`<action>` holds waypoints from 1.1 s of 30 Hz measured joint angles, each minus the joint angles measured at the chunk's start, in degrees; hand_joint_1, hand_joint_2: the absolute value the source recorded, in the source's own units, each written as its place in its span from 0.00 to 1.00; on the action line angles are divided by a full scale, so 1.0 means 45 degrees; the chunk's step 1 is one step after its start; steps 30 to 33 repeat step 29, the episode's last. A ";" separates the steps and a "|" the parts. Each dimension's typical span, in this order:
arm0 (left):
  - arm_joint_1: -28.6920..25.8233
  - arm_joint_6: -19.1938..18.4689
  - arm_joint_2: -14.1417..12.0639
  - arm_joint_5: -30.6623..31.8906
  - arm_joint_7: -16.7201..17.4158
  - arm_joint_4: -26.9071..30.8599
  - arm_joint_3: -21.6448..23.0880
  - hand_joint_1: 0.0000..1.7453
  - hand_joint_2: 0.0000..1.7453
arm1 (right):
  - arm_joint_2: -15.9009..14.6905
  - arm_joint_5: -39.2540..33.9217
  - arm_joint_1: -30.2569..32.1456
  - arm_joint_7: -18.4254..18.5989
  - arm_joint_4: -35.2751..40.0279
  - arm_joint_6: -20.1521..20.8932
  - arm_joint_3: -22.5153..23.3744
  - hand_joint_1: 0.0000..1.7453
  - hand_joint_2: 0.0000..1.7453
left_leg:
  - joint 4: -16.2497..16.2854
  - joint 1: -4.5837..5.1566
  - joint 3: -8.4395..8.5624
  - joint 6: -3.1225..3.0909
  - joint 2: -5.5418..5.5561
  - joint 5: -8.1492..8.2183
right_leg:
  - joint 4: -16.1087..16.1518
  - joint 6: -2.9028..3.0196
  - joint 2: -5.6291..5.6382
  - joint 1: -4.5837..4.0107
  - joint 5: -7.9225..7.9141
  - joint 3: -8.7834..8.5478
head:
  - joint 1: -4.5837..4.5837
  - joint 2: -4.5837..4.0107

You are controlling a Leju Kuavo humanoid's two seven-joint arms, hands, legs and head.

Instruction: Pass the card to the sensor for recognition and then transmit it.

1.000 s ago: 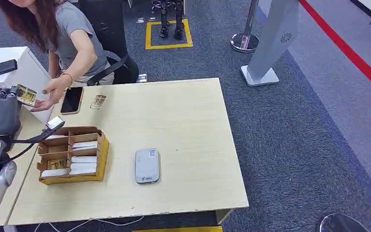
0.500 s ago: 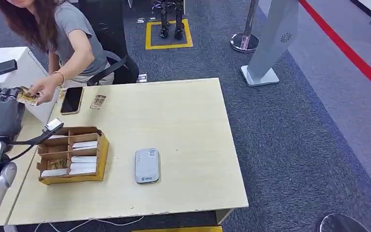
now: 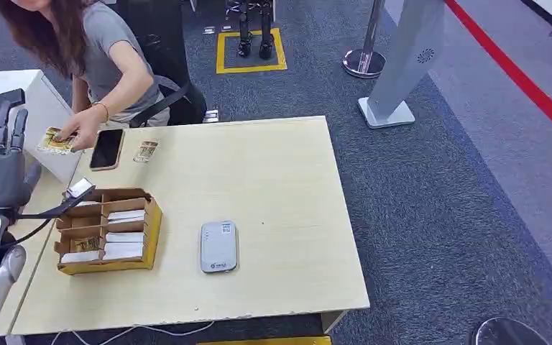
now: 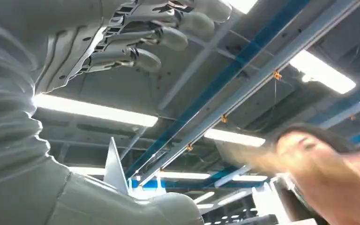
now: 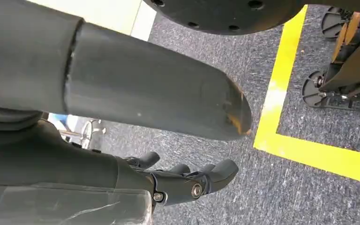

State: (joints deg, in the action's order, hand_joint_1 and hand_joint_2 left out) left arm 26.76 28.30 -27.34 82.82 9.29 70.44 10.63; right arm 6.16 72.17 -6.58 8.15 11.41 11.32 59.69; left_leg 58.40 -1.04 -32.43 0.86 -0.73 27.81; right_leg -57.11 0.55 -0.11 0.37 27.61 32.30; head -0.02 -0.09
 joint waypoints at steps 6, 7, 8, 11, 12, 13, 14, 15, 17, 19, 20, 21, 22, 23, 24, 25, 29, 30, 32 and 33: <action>-0.1225 0.0336 0.0005 -0.0015 -0.0083 0.1698 -0.0283 0.00 1.00 | 0.0000 -0.0151 0.0150 -0.0039 0.0000 -0.0131 0.0005 0.00 0.00 | 0.0000 0.0000 -0.0004 -0.0004 0.0001 0.0007 | 0.0005 -0.0003 -0.0001 0.0000 0.0004 0.0002 | 0.0005 0.0000; -0.1324 0.0336 0.0005 -0.0015 -0.0083 0.1881 -0.0322 0.00 1.00 | 0.0000 -0.0151 0.0162 -0.0039 0.0000 -0.0122 0.0005 0.00 0.00 | 0.0000 0.0000 -0.0004 -0.0004 0.0002 0.0007 | 0.0005 -0.0003 -0.0001 0.0000 0.0004 0.0002 | 0.0005 0.0000; -0.1391 0.0336 0.0005 -0.0015 -0.0083 0.2007 -0.0341 0.00 1.00 | 0.0000 -0.0151 0.0167 -0.0039 0.0000 -0.0122 0.0005 0.00 0.00 | 0.0000 0.0000 -0.0004 -0.0004 0.0002 0.0007 | 0.0005 -0.0003 -0.0002 0.0000 0.0004 0.0002 | 0.0005 0.0000; -0.1631 0.0398 0.0005 -0.0044 -0.0193 0.2391 -0.0409 0.00 1.00 | 0.0000 -0.0155 0.0167 -0.0015 0.0000 -0.0127 0.0005 0.00 0.00 | 0.0000 0.0000 -0.0003 -0.0003 0.0001 0.0006 | 0.0005 -0.0002 -0.0001 0.0000 0.0000 -0.0001 | 0.0005 0.0000; -0.1800 0.0490 0.0014 -0.0107 -0.0257 0.2599 -0.0462 0.00 1.00 | 0.0000 -0.0194 0.0172 0.0009 0.0000 -0.0141 0.0015 0.00 0.00 | 0.0000 0.0000 0.0000 -0.0003 -0.0002 0.0006 | 0.0004 -0.0002 0.0000 0.0000 0.0000 -0.0001 | 0.0005 0.0000; -0.2074 0.0608 0.0034 -0.0234 -0.0306 0.2947 -0.0545 0.00 1.00 | 0.0000 -0.0233 0.0185 0.0019 0.0000 -0.0170 0.0024 0.00 0.00 | 0.0000 0.0000 0.0001 -0.0003 -0.0009 0.0006 | 0.0004 -0.0001 0.0005 0.0000 0.0000 -0.0002 | 0.0005 0.0000; -0.2400 0.0695 0.0068 -0.0526 -0.0398 0.3370 -0.0603 0.00 1.00 | 0.0000 -0.0336 0.0206 0.0039 0.0005 -0.0195 0.0049 0.00 0.00 | 0.0000 0.0000 0.0003 -0.0003 -0.0012 0.0007 | 0.0004 -0.0001 0.0009 0.0000 0.0000 -0.0001 | 0.0000 0.0000; -0.2811 0.0681 0.0122 -0.1041 -0.0505 0.3967 -0.0661 0.00 1.00 | -0.0005 -0.0475 0.0230 0.0063 0.0005 -0.0219 0.0087 0.00 0.00 | 0.0000 0.0003 0.0001 -0.0008 -0.0013 0.0011 | 0.0005 -0.0002 0.0010 0.0002 0.0002 -0.0001 | 0.0005 0.0000; -0.3689 0.0608 0.0219 -0.2271 -0.0695 0.5012 -0.0764 0.00 1.00 | -0.0005 -0.0739 0.0277 0.0106 0.0005 -0.0282 0.0199 0.00 0.00 | -0.0001 0.0003 -0.0005 -0.0019 -0.0017 0.0022 | 0.0007 -0.0006 0.0012 0.0001 0.0007 -0.0001 | 0.0000 0.0000; -0.4796 0.0457 0.0223 -0.3899 -0.0943 0.6231 -0.1036 0.00 1.00 | -0.0019 -0.0903 0.0330 0.0218 0.0005 -0.0389 0.0365 0.00 0.00 | -0.0003 0.0003 -0.0004 -0.0010 -0.0039 0.0043 | 0.0010 -0.0015 0.0035 0.0001 0.0018 0.0004 | 0.0005 0.0000; -0.5380 0.0169 0.0214 -0.5251 -0.1342 0.6823 -0.1274 0.00 1.00 | -0.0024 -0.0995 0.0375 0.0305 0.0005 -0.0398 0.0447 0.00 0.00 | -0.0005 0.0002 -0.0007 -0.0016 -0.0040 0.0054 | 0.0011 -0.0020 0.0035 0.0001 0.0032 0.0001 | 0.0000 0.0000; -0.5951 -0.0318 0.0214 -0.6819 -0.1902 0.7280 -0.1537 0.00 1.00 | -0.0034 -0.1123 0.0409 0.0369 0.0005 -0.0403 0.0510 0.00 0.00 | -0.0005 0.0002 0.0000 -0.0016 -0.0040 0.0056 | 0.0012 -0.0020 0.0036 0.0001 0.0036 0.0002 | -0.0005 0.0000; -0.6547 -0.1173 0.0214 -0.9319 -0.2710 0.7834 -0.1971 0.00 1.00 | -0.0053 -0.1234 0.0437 0.0432 0.0005 -0.0403 0.0613 0.00 0.00 | -0.0006 0.0002 -0.0001 -0.0021 -0.0042 0.0070 | 0.0013 -0.0020 0.0039 0.0001 0.0038 0.0001 | 0.0000 0.0000; -0.7133 -0.2182 0.0233 -1.1700 -0.3420 0.8261 -0.2368 0.00 1.00 | -0.0068 -0.1359 0.0474 0.0442 0.0010 -0.0413 0.0742 0.00 0.00 | -0.0006 0.0001 0.0004 -0.0021 -0.0046 0.0070 | 0.0015 -0.0020 0.0043 0.0001 0.0040 0.0005 | -0.0005 0.0000; -0.7641 -0.3385 0.0277 -1.3907 -0.3965 0.8591 -0.2791 0.00 1.00 | -0.0078 -0.1414 0.0514 0.0442 0.0010 -0.0442 0.0831 0.00 0.00 | -0.0007 0.0001 -0.0003 -0.0022 -0.0043 0.0070 | 0.0014 -0.0030 0.0037 0.0001 0.0049 0.0004 | 0.0000 0.0000; -0.8156 -0.4954 0.0413 -1.6280 -0.4417 0.8857 -0.3369 0.00 1.00 | -0.0092 -0.1477 0.0535 0.0437 0.0010 -0.0491 0.0913 0.00 0.00 | -0.0009 0.0001 -0.0004 -0.0023 -0.0038 0.0070 | 0.0014 -0.0027 0.0030 0.0001 0.0052 0.0001 | 0.0000 0.0000; -0.9490 -0.7932 0.0996 -1.9483 -0.5022 0.9474 -0.5248 0.00 1.00 | -0.0102 -0.1540 0.0541 0.0408 0.0005 -0.0573 0.1137 0.00 0.00 | -0.0010 0.0000 -0.0002 -0.0023 -0.0039 0.0070 | 0.0014 -0.0026 0.0030 0.0000 0.0053 0.0001 | 0.0000 0.0000; -0.9490 -0.7932 0.0996 -1.9483 -0.5022 0.9474 -0.5248 0.00 1.00 | -0.0102 -0.1540 0.0541 0.0408 0.0005 -0.0573 0.1137 0.00 0.00 | -0.0010 0.0000 -0.0002 -0.0023 -0.0039 0.0070 | 0.0014 -0.0026 0.0030 0.0000 0.0053 0.0001 | 0.0000 0.0000; -0.9490 -0.7932 0.0996 -1.9483 -0.5022 0.9474 -0.5248 0.00 1.00 | -0.0102 -0.1540 0.0541 0.0408 0.0005 -0.0573 0.1137 0.00 0.00 | -0.0010 0.0000 -0.0002 -0.0023 -0.0039 0.0070 | 0.0014 -0.0026 0.0030 0.0000 0.0053 0.0001 | 0.0000 0.0000; -0.9490 -0.7932 0.0996 -1.9483 -0.5022 0.9474 -0.5248 0.00 1.00 | -0.0102 -0.1540 0.0541 0.0408 0.0005 -0.0573 0.1137 0.00 0.00 | -0.0010 0.0000 -0.0002 -0.0023 -0.0039 0.0070 | 0.0014 -0.0026 0.0030 0.0000 0.0053 0.0001 | 0.0000 0.0000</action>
